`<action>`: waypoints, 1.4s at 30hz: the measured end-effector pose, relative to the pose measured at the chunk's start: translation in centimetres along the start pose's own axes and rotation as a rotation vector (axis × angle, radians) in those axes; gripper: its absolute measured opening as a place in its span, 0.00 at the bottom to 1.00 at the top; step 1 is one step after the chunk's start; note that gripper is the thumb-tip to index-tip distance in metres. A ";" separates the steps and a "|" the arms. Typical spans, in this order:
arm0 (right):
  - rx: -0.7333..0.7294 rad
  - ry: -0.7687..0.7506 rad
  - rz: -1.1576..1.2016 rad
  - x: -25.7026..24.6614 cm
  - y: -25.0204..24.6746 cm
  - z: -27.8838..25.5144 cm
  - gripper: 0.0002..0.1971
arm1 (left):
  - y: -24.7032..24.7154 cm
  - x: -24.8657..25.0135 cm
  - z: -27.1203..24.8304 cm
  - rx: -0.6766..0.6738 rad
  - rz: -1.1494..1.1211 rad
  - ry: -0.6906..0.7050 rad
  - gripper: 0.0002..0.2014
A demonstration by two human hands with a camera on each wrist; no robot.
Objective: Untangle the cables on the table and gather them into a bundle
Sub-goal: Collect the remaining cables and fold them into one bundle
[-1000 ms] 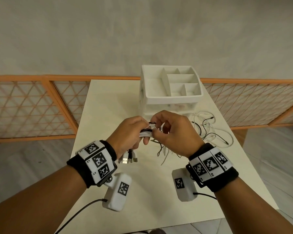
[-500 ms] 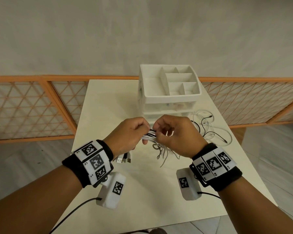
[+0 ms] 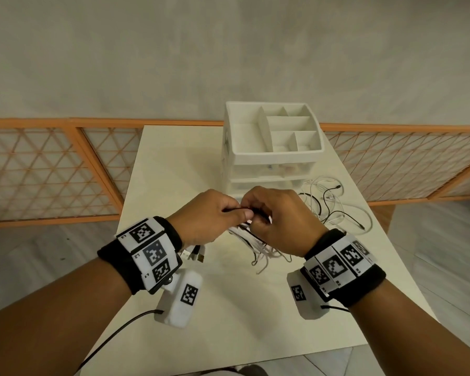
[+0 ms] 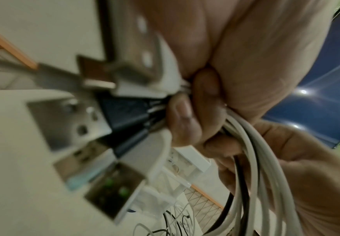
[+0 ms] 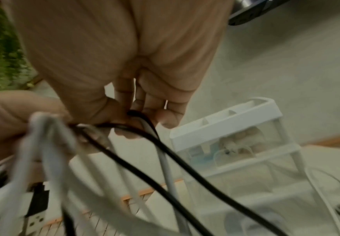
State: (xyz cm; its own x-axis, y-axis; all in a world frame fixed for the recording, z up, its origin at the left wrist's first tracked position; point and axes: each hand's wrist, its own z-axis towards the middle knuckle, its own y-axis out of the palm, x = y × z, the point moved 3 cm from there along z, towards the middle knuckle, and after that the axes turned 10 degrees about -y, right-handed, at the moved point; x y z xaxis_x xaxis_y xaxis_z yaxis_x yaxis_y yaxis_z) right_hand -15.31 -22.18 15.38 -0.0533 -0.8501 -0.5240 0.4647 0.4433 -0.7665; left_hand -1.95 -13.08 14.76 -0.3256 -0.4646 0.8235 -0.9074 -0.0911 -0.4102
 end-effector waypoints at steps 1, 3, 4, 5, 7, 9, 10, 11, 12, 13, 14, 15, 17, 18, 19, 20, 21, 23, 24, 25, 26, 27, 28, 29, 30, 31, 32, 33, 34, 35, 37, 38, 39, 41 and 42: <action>-0.038 0.038 0.008 0.7 -0.1 -0.3 0.10 | -0.3 0.1 -0.1 0.019 0.024 0.018 0.14; -0.120 0.189 -0.002 3.5 -0.2 -1.6 0.12 | -1.4 0.3 -0.2 0.080 -0.043 0.037 0.15; -0.144 0.281 -0.017 5.2 -0.3 -2.7 0.13 | -2.2 0.3 -0.2 0.108 -0.123 0.039 0.16; -0.147 0.367 -0.046 7.0 -0.5 -3.8 0.13 | -3.1 0.4 -0.3 0.126 -0.205 0.043 0.16; -0.096 0.509 -0.118 10.2 -0.8 -6.0 0.12 | -4.5 0.9 -0.7 0.152 -0.346 0.070 0.16; 0.012 0.640 -0.191 12.7 -1.4 -7.6 0.10 | -5.6 1.6 -1.0 0.191 -0.514 0.110 0.16; 0.054 0.714 -0.237 13.7 -1.8 -8.3 0.09 | -6.1 1.9 -1.0 0.217 -0.591 0.127 0.17; 0.070 0.795 -0.278 14.5 -2.1 -9.1 0.10 | -6.6 2.2 -0.9 0.241 -0.643 0.137 0.17; 0.076 0.852 -0.308 15.4 -2.4 -9.7 0.11 | -6.9 2.5 -0.8 0.266 -0.657 0.140 0.16; 0.090 0.885 -0.310 15.7 -2.6 -9.9 0.11 | -7.1 2.5 -0.7 0.291 -0.640 0.131 0.15; 0.118 0.897 -0.278 15.6 -2.8 -9.7 0.14 | -7.1 2.5 -0.5 0.314 -0.604 0.116 0.15; 0.163 0.873 -0.228 15.0 -2.9 -9.2 0.19 | -6.8 2.3 -0.2 0.334 -0.564 0.094 0.15; 0.284 0.708 -0.134 12.2 -3.2 -7.1 0.27 | -6.0 1.8 0.3 0.363 -0.501 0.048 0.16; 0.348 0.595 -0.062 10.2 -3.5 -5.8 0.27 | -5.4 1.6 0.6 0.370 -0.482 0.026 0.16; 0.394 0.474 0.013 7.8 -3.7 -4.4 0.26 | -4.9 1.5 0.8 0.371 -0.470 0.007 0.17; 0.419 0.345 0.067 5.3 -3.7 -3.0 0.24 | -4.4 1.6 1.0 0.363 -0.462 -0.004 0.17; 0.425 0.224 0.081 2.9 -3.6 -1.6 0.21 | -3.9 1.7 1.1 0.345 -0.458 -0.010 0.17; 0.410 0.031 0.024 -0.7 -2.8 0.4 0.17 | -3.1 2.1 1.4 0.291 -0.453 -0.016 0.16; 0.399 -0.043 -0.026 -1.8 -2.3 1.2 0.16 | -2.8 2.4 1.4 0.264 -0.453 -0.022 0.15; 0.394 -0.092 -0.083 -2.3 -1.6 1.7 0.13 | -2.6 2.6 1.4 0.243 -0.456 -0.030 0.14; 0.398 -0.123 -0.138 -2.5 -1.1 2.0 0.10 | -2.5 2.7 1.5 0.237 -0.460 -0.037 0.14; 0.415 -0.134 -0.189 -2.5 -0.6 2.1 0.07 | -2.5 2.7 1.5 0.245 -0.464 -0.046 0.13; 0.435 -0.131 -0.234 -2.2 -0.4 2.0 0.07 | -2.5 2.7 1.5 0.262 -0.468 -0.055 0.13; 0.450 -0.122 -0.265 -2.0 -0.2 1.9 0.07 | -2.5 2.6 1.5 0.281 -0.474 -0.064 0.13; 0.456 -0.105 -0.275 -1.8 -0.1 1.9 0.07 | -2.4 2.5 1.5 0.294 -0.478 -0.070 0.12; 0.455 -0.080 -0.269 -1.7 0.0 1.9 0.06 | -2.3 2.4 1.4 0.297 -0.482 -0.078 0.12; 0.448 -0.049 -0.262 -1.5 0.1 1.8 0.06 | -2.2 2.3 1.5 0.295 -0.488 -0.083 0.12; 0.441 -0.013 -0.256 -1.2 0.3 1.8 0.06 | -2.1 2.3 1.5 0.296 -0.495 -0.090 0.11; 0.435 0.025 -0.246 -0.8 0.4 1.6 0.06 | -2.1 2.3 1.6 0.304 -0.501 -0.095 0.11; 0.428 0.061 -0.232 -0.5 0.6 1.4 0.07 | -2.1 2.3 1.7 0.315 -0.503 -0.100 0.11; 0.408 0.106 -0.207 0.0 1.0 0.8 0.07 | -1.9 2.1 1.9 0.335 -0.491 -0.112 0.12; 0.393 0.115 -0.198 0.1 1.1 0.6 0.07 | -1.7 2.0 1.9 0.343 -0.473 -0.118 0.13; 0.378 0.114 -0.191 0.2 1.2 0.3 0.07 | -1.6 1.8 2.0 0.349 -0.441 -0.128 0.15; 0.349 0.091 -0.181 0.3 1.3 -0.2 0.07 | -1.4 1.4 2.0 0.339 -0.356 -0.168 0.17; 0.341 0.081 -0.174 0.5 1.4 -0.5 0.06 | -1.3 1.1 2.1 0.316 -0.325 -0.197 0.18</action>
State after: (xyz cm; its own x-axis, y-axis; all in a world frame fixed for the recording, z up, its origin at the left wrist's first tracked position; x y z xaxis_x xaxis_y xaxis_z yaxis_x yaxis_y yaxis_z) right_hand -15.11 -21.88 13.84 -0.2200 -0.8730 -0.4353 0.7090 0.1635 -0.6860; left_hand -0.57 -15.30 15.43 0.0450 -0.5228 0.8513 -0.8191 -0.5071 -0.2681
